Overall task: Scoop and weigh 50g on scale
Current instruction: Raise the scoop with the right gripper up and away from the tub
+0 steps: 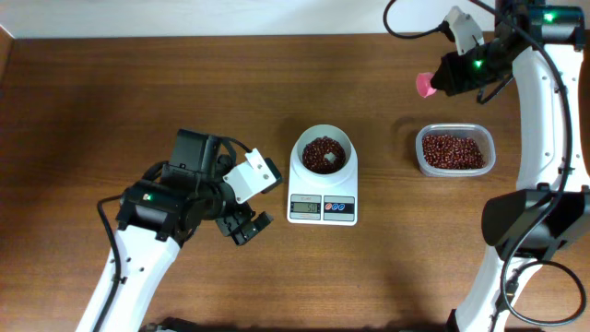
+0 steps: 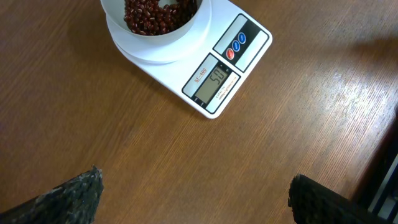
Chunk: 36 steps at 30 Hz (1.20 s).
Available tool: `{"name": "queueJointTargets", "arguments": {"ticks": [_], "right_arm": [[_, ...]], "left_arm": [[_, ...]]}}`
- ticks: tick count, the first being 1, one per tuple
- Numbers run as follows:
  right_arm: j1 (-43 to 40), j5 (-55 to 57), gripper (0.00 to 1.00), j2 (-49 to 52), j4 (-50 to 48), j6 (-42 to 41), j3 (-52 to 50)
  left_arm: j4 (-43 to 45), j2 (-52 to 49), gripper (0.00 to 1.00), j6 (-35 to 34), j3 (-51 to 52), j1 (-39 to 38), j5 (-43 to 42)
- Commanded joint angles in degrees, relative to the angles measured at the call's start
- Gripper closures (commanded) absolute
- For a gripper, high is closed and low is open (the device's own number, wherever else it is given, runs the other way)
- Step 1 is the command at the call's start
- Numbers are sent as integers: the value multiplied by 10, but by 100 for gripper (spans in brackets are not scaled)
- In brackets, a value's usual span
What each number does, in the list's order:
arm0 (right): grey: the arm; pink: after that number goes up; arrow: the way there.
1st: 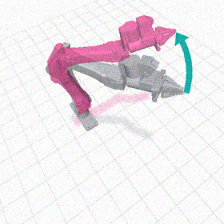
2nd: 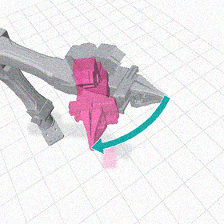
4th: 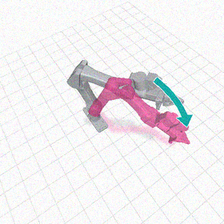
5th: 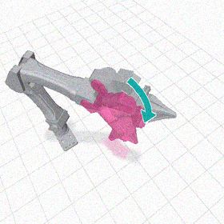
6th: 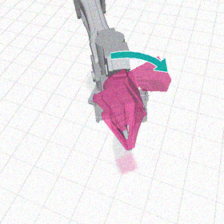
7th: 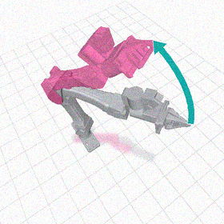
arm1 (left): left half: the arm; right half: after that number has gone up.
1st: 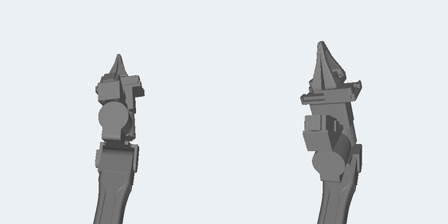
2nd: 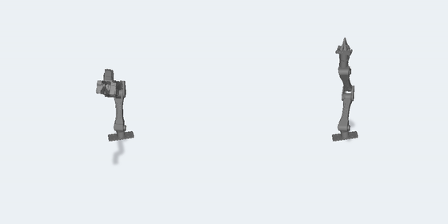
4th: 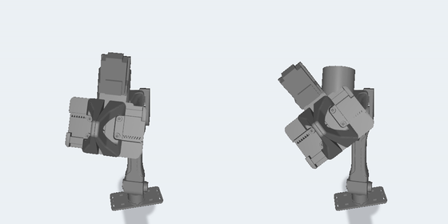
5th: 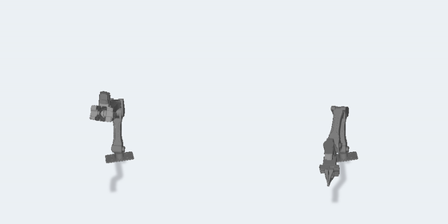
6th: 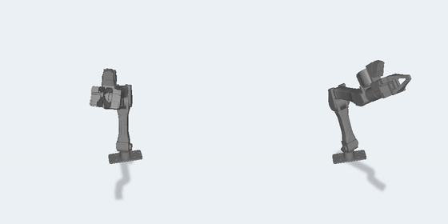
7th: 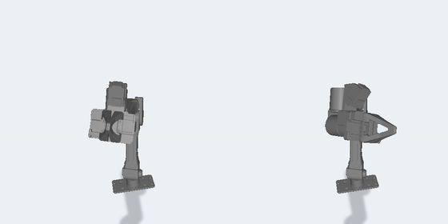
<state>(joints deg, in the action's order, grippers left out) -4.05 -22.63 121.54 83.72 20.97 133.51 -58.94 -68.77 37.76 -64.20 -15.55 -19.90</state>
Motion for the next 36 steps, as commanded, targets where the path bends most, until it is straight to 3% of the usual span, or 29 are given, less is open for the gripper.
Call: {"name": "queueJointTargets", "arguments": {"ticks": [1, 5, 13, 17, 25, 33, 36], "right_arm": [[3, -77, 96, -22, 17, -5, -2], [3, -264, 96, -23, 30, -5, -2], [3, -275, 96, -23, 23, -146, -2], [3, -275, 96, -23, 5, -170, -2], [8, -252, 96, -23, -6, -169, -2], [-7, -271, 96, -23, 137, -12, -2], [-21, -295, 96, -32, 136, -10, -2]], "left_arm": [[1, 5, 1, 4, -10, 3, -2], [1, 5, 1, 4, -10, 3, -2], [1, 5, 1, 5, -10, 3, -2], [1, 5, 1, 5, -10, 3, -2], [1, 5, 1, 5, -10, 3, -2], [1, 5, 1, 5, -10, 3, -2], [1, 5, 1, 5, -10, 3, -2]]}}
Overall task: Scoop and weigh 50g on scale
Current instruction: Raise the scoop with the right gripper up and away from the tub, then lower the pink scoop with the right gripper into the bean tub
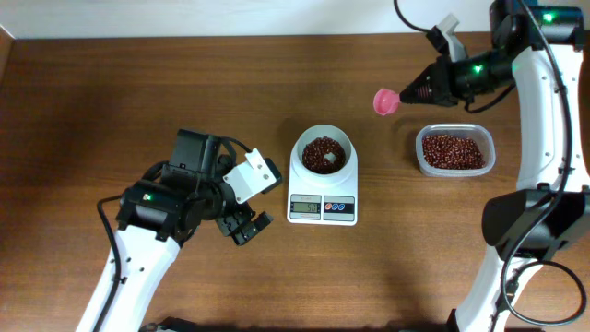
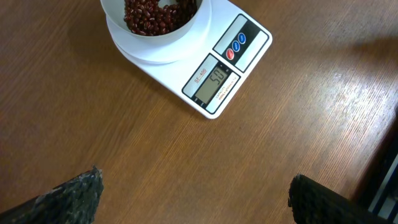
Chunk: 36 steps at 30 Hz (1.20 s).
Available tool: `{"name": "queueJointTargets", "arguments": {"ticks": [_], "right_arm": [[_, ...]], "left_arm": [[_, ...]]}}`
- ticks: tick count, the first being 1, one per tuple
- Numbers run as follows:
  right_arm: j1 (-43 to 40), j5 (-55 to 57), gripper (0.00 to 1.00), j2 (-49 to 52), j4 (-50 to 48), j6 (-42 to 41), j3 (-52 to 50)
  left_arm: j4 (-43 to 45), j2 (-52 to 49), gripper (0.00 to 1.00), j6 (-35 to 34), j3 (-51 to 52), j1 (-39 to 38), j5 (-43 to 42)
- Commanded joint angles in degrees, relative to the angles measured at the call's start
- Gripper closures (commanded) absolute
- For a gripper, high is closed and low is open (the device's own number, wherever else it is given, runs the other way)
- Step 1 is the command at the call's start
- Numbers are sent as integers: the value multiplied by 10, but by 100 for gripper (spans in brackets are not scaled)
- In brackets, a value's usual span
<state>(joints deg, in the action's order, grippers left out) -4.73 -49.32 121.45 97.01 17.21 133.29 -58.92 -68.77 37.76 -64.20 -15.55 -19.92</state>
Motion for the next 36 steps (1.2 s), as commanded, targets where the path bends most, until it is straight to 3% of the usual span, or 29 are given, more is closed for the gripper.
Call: {"name": "queueJointTargets", "arguments": {"ticks": [1, 15, 24, 36], "right_arm": [[-20, -28, 96, -36, 3, 36, 0], [-32, 44, 96, -130, 3, 33, -4], [-39, 94, 96, -308, 3, 56, -191], [-308, 95, 96, -597, -2, 66, -425]], "left_arm": [[1, 5, 1, 4, -10, 3, -2], [1, 5, 1, 5, -10, 3, -2], [1, 5, 1, 4, -10, 3, -2], [1, 5, 1, 4, -10, 3, -2]]}}
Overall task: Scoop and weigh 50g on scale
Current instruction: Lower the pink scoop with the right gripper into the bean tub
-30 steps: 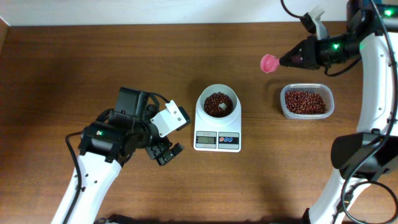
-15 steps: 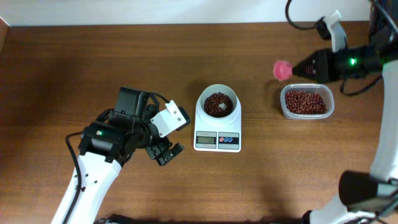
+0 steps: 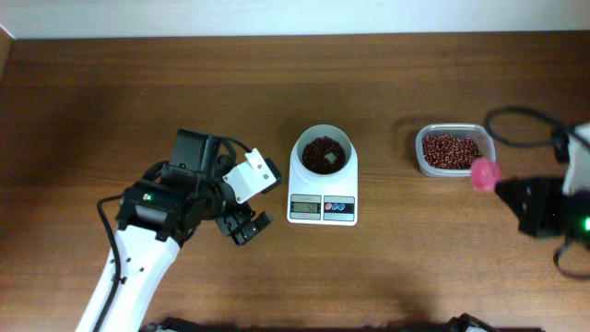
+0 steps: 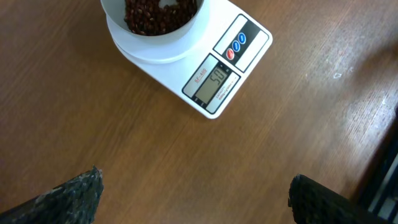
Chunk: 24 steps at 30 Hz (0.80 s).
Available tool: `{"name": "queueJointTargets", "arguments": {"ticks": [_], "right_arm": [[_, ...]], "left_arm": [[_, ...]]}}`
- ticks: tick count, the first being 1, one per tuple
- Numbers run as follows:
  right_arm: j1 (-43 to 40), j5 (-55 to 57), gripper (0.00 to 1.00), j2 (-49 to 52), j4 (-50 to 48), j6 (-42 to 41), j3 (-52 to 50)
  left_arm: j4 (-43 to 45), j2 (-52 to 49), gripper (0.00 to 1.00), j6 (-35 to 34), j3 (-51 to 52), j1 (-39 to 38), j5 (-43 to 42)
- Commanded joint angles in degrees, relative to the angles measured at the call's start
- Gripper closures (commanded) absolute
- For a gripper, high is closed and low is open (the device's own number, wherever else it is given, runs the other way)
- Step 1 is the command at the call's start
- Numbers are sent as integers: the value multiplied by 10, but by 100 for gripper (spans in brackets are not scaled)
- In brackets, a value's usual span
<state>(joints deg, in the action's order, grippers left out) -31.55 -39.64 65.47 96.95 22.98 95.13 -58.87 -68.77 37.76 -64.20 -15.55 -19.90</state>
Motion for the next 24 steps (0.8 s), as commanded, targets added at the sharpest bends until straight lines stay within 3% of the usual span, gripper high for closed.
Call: {"name": "queueJointTargets", "arguments": {"ticks": [1, 6, 12, 18, 21, 24], "right_arm": [[-70, -2, 96, -68, -8, 9, -78], [-135, -88, 96, -148, -91, 23, -207], [-135, -231, 96, -92, -275, 23, -322], [-134, -217, 96, 62, -195, 21, -322], [-135, -158, 96, 112, -177, 14, -322], [-135, -73, 96, 148, -188, -45, -322]], "left_arm": [[0, 5, 1, 5, -10, 3, -2], [0, 5, 1, 5, -10, 3, -2], [0, 5, 1, 5, -10, 3, -2], [0, 5, 1, 5, -10, 3, -2], [0, 5, 1, 5, -10, 3, -2], [0, 5, 1, 5, -10, 3, -2]]}}
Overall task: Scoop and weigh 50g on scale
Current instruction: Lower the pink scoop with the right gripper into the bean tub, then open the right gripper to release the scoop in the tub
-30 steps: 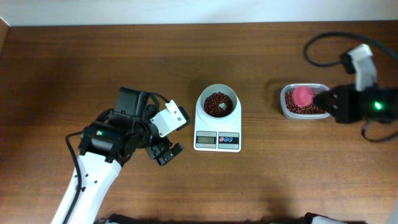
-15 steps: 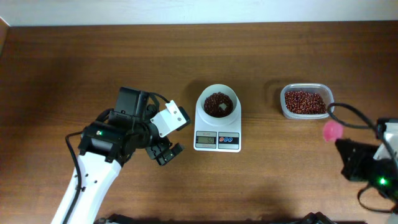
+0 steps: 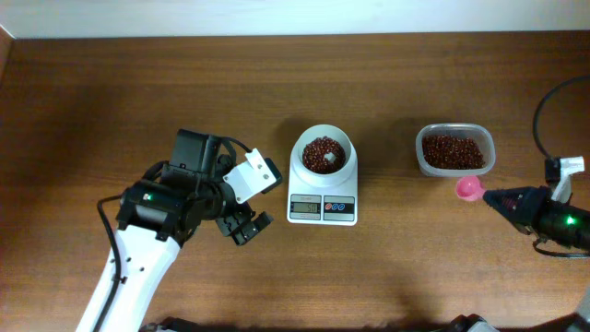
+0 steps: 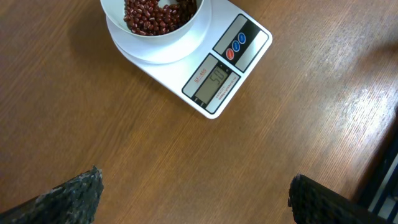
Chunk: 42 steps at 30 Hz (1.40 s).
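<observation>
A white scale [image 3: 323, 199] stands mid-table with a white bowl of red beans [image 3: 324, 153] on it. In the left wrist view the scale display [image 4: 215, 78] reads about 50. A clear container of red beans [image 3: 454, 150] sits to the right. My right gripper [image 3: 513, 199] is near the right edge, shut on the handle of a pink scoop [image 3: 468, 188] whose head lies just in front of the container. My left gripper [image 3: 244, 226] [image 4: 196, 198] stands open over bare table, left of the scale, with nothing between its fingers.
Brown wooden table [image 3: 111, 92] with a pale wall along the back edge. The right arm's cable [image 3: 544, 111] loops at the right edge. The left arm's body [image 3: 175, 198] lies over the front left of the table.
The pink scoop has shifted a little left and toward the front, from the container's front right corner to just in front of it. The right arm now sits lower and further right. The left arm is unchanged.
The right gripper held the pink scoop high at the back right, beyond the container. Then the scoop was further left, behind the gap between bowl and container. Then it was at the container's front right corner, now just in front of it. The left gripper stayed open and still.
</observation>
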Available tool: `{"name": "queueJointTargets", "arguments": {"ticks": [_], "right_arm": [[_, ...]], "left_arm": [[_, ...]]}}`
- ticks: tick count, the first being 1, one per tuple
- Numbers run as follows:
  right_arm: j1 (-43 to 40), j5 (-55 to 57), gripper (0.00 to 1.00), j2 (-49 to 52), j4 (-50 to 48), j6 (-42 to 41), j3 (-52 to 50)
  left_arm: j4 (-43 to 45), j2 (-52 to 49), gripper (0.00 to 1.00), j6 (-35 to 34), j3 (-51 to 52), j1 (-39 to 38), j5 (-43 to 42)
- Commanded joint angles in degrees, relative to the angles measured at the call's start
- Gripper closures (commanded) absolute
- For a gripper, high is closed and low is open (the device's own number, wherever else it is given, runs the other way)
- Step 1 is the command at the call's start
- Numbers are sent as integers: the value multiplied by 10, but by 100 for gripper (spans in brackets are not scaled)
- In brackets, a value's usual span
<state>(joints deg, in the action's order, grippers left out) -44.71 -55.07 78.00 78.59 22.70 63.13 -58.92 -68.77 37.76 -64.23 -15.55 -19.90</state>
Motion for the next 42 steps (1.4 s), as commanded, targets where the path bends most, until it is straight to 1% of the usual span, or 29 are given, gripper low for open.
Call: {"name": "queueJointTargets", "arguments": {"ticks": [1, 3, 4, 6, 7, 9, 10, 11, 12, 15, 18, 20, 22, 24, 26, 30, 31, 32, 33, 34, 39, 41, 42], "right_arm": [[-4, 97, 96, 31, -15, -53, -3], [-4, 106, 96, 48, -60, -100, -8], [-4, 107, 96, 54, -99, -151, -20], [-4, 101, 96, 55, -156, -232, -53], [-4, 76, 96, 55, -196, -251, -86], [-12, -8, 96, 55, -245, -249, -133], [-16, -73, 96, 55, -230, -211, -138], [-15, -103, 96, 54, -215, -192, -137], [-15, -114, 96, 53, -209, -188, -137], [-15, -123, 96, 53, -240, -192, -137], [-10, -113, 96, 53, -386, -318, -137], [9, -62, 96, 53, -466, -396, -137], [64, 16, 96, 53, -546, -461, -137], [118, 53, 96, 53, -592, -502, -137], [139, 111, 96, 53, -591, -530, -137], [151, 238, 96, 58, -581, -535, -137], [151, 251, 95, 61, -581, -534, -137], [151, 256, 94, 62, -580, -534, -137], [151, 256, 90, 64, -581, -534, -137], [151, 258, 89, 67, -581, -534, -137], [151, 255, 89, 115, -580, -534, -137], [151, 253, 89, 117, -576, -534, -137], [151, 249, 84, 117, -577, -534, -137]], "left_arm": [[1, 5, 1, 5, -10, 3, -2], [1, 5, 1, 4, -10, 3, -2], [1, 5, 1, 5, -10, 3, -2], [1, 5, 1, 5, -10, 3, -2], [1, 5, 1, 5, -10, 3, -2], [1, 5, 1, 5, -10, 3, -2], [1, 5, 1, 5, -10, 3, -2], [1, 5, 1, 5, -10, 3, -2], [1, 5, 1, 4, -10, 3, -2], [1, 5, 1, 5, -10, 3, -2], [1, 5, 1, 5, -10, 3, -2], [1, 5, 1, 4, -10, 3, -2], [1, 5, 1, 5, -10, 3, -2], [1, 5, 1, 5, -10, 3, -2], [1, 5, 1, 5, -10, 3, -2], [1, 5, 1, 5, -10, 3, -2], [1, 5, 1, 5, -10, 3, -2], [1, 5, 1, 4, -10, 3, -2], [1, 5, 1, 5, -10, 3, -2], [1, 5, 1, 5, -10, 3, -2], [1, 5, 1, 5, -10, 3, -2], [1, 5, 1, 5, -10, 3, -2], [1, 5, 1, 5, -10, 3, -2]]}}
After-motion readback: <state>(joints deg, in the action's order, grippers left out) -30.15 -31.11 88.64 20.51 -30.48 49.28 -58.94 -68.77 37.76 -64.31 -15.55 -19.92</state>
